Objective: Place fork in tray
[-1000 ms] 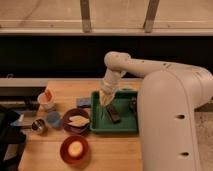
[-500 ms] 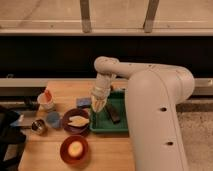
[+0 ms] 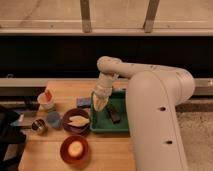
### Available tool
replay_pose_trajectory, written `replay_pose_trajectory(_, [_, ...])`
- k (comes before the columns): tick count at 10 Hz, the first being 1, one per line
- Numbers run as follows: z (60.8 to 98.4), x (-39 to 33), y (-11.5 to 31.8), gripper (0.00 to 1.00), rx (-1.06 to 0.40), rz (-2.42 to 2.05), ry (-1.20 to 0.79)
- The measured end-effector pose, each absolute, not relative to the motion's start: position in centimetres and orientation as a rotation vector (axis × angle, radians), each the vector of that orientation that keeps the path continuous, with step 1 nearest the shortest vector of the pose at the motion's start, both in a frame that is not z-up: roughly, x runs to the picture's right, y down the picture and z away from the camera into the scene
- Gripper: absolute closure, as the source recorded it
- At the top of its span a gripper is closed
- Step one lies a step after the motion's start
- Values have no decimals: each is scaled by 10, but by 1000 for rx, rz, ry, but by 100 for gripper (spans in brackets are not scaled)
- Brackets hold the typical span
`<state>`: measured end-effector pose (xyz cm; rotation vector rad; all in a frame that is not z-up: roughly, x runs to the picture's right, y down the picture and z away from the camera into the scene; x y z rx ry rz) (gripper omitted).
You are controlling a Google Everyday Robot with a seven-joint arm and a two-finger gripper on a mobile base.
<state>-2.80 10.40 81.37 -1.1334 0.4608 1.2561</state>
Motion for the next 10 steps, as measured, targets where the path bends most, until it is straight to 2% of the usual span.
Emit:
replay_pose_trajectory(1, [815, -30, 102, 23, -1135, 1253, 454])
replay_pose_trajectory(5, [817, -34, 96, 22, -1121, 1252, 426])
replay_pose_trajectory(10, [792, -37, 25, 22, -852, 1341, 216])
